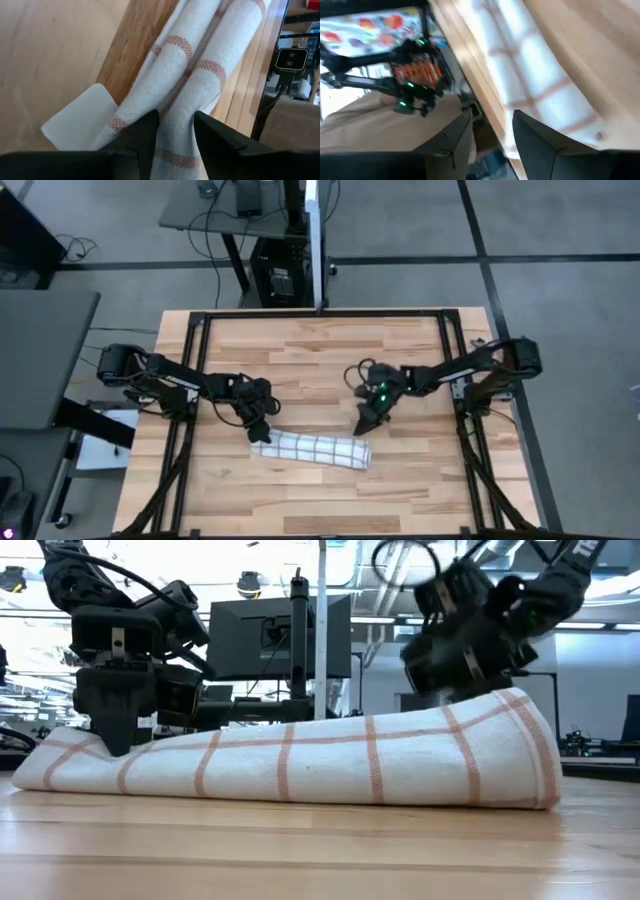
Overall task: Roll towel
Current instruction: Roll the white stripe kitchen towel
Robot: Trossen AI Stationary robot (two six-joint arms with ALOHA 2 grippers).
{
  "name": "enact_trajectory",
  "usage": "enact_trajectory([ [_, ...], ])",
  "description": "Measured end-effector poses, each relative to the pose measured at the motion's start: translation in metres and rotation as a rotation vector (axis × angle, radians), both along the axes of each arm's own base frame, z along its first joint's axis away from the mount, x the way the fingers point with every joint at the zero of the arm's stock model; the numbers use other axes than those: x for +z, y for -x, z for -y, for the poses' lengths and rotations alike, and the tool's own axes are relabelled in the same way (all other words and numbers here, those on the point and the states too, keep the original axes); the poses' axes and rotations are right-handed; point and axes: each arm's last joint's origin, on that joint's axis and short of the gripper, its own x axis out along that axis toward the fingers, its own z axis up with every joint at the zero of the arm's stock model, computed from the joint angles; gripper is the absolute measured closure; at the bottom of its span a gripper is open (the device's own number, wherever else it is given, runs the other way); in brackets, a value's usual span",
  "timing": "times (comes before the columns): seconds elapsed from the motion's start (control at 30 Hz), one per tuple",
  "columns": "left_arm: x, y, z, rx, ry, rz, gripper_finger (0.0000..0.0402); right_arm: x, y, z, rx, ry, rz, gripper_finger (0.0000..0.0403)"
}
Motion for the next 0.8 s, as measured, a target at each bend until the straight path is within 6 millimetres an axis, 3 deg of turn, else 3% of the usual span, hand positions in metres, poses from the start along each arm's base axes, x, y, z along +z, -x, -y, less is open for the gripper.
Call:
enact_trajectory([
  [0.17, 0.000, 0.000, -0.001, 0.017, 0.004, -0.005, 0.0292, 0.030, -0.015, -0.016, 0.039, 0.030, 0.126, 0.0293],
  [0.33, 0.000, -0.001, -0.001, 0.026, 0.007, -0.008, 0.0292, 0.038, -0.053, -0.058, 0.211, 0.047, 0.198, 0.0379],
  [0.5, 0.000, -0.001, -0.001, 0.033, 0.009, -0.012, 0.0293, 0.009, -0.081, -0.077, 0.302, 0.081, 0.124, 0.0397],
  [0.6, 0.000, -0.001, -0.001, 0.038, 0.013, -0.018, 0.0293, -0.018, -0.080, -0.078, 0.342, 0.082, 0.007, 0.0401],
  [0.8, 0.002, -0.002, -0.001, 0.059, 0.023, -0.028, 0.0293, -0.034, -0.066, -0.065, 0.370, 0.177, -0.155, 0.0402],
])
